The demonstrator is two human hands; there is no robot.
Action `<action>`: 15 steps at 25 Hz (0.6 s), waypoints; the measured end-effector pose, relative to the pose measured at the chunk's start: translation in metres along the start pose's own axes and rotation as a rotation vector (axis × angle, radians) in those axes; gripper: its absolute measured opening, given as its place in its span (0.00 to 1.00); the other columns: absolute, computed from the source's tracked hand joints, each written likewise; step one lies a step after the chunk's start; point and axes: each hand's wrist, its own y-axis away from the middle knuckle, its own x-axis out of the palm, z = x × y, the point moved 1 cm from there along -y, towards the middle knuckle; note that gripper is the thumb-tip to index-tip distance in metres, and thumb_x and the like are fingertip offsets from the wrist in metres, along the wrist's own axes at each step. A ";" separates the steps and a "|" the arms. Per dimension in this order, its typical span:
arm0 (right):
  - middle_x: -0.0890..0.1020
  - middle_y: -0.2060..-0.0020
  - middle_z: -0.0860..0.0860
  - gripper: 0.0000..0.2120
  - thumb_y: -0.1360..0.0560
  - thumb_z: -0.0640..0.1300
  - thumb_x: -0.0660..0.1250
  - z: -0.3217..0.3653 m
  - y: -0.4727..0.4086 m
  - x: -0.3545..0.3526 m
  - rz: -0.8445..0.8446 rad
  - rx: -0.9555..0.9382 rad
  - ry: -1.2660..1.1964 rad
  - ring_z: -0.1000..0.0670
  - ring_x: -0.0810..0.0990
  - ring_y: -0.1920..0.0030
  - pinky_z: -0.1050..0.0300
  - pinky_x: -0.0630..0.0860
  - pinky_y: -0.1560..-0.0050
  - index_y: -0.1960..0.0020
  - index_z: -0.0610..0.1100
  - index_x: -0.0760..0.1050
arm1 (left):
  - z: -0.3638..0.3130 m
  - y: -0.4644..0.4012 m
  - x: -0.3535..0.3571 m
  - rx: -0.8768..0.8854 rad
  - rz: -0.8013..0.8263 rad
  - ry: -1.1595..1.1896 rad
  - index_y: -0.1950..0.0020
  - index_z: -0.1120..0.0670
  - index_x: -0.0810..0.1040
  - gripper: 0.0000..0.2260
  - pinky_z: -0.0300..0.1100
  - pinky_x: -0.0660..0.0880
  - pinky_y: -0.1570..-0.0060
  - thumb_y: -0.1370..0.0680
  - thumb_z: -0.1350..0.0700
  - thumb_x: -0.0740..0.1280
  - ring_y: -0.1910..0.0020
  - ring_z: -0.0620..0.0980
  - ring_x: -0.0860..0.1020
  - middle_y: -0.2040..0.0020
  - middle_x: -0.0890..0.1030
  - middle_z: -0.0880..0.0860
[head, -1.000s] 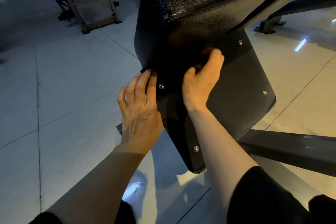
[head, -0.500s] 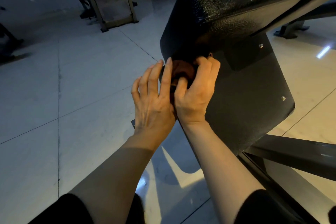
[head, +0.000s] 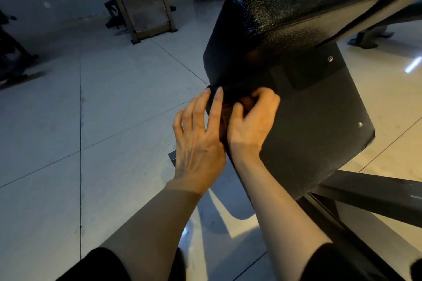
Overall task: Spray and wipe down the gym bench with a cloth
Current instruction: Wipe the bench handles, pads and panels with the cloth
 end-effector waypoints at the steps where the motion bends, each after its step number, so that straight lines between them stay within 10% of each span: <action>1: 0.71 0.50 0.38 0.11 0.30 0.30 0.65 0.000 0.004 -0.002 -0.072 -0.028 -0.045 0.66 0.68 0.55 0.75 0.65 0.54 0.48 0.33 0.69 | 0.000 0.000 0.000 -0.001 0.003 0.001 0.23 0.55 0.54 0.38 0.56 0.60 0.30 0.28 0.60 0.72 0.29 0.58 0.62 0.28 0.58 0.57; 5: 0.69 0.48 0.35 0.13 0.31 0.34 0.66 0.008 0.006 0.003 -0.058 -0.172 -0.186 0.50 0.70 0.49 0.70 0.66 0.50 0.48 0.30 0.70 | 0.004 -0.003 0.005 -0.021 -0.008 -0.018 0.24 0.57 0.56 0.39 0.51 0.55 0.29 0.28 0.56 0.74 0.28 0.57 0.61 0.28 0.59 0.58; 8: 0.71 0.44 0.39 0.08 0.28 0.33 0.66 -0.007 -0.003 0.013 0.168 -0.111 0.027 0.50 0.72 0.48 0.64 0.73 0.49 0.49 0.34 0.74 | 0.002 -0.003 0.005 0.003 0.002 0.001 0.24 0.58 0.54 0.38 0.51 0.56 0.29 0.27 0.56 0.71 0.28 0.58 0.61 0.28 0.59 0.59; 12: 0.70 0.50 0.40 0.08 0.31 0.26 0.68 -0.008 0.000 0.000 -0.111 -0.225 -0.045 0.54 0.69 0.51 0.72 0.66 0.49 0.53 0.31 0.73 | -0.003 -0.003 0.005 0.008 0.024 0.034 0.24 0.58 0.55 0.37 0.55 0.60 0.30 0.27 0.57 0.71 0.28 0.58 0.62 0.28 0.61 0.60; 15: 0.67 0.50 0.45 0.09 0.32 0.27 0.68 -0.012 -0.009 0.008 0.051 -0.228 -0.035 0.55 0.67 0.53 0.72 0.67 0.51 0.53 0.32 0.72 | -0.005 -0.006 0.009 0.005 0.016 0.033 0.25 0.59 0.58 0.35 0.54 0.62 0.31 0.27 0.57 0.72 0.28 0.57 0.61 0.28 0.62 0.59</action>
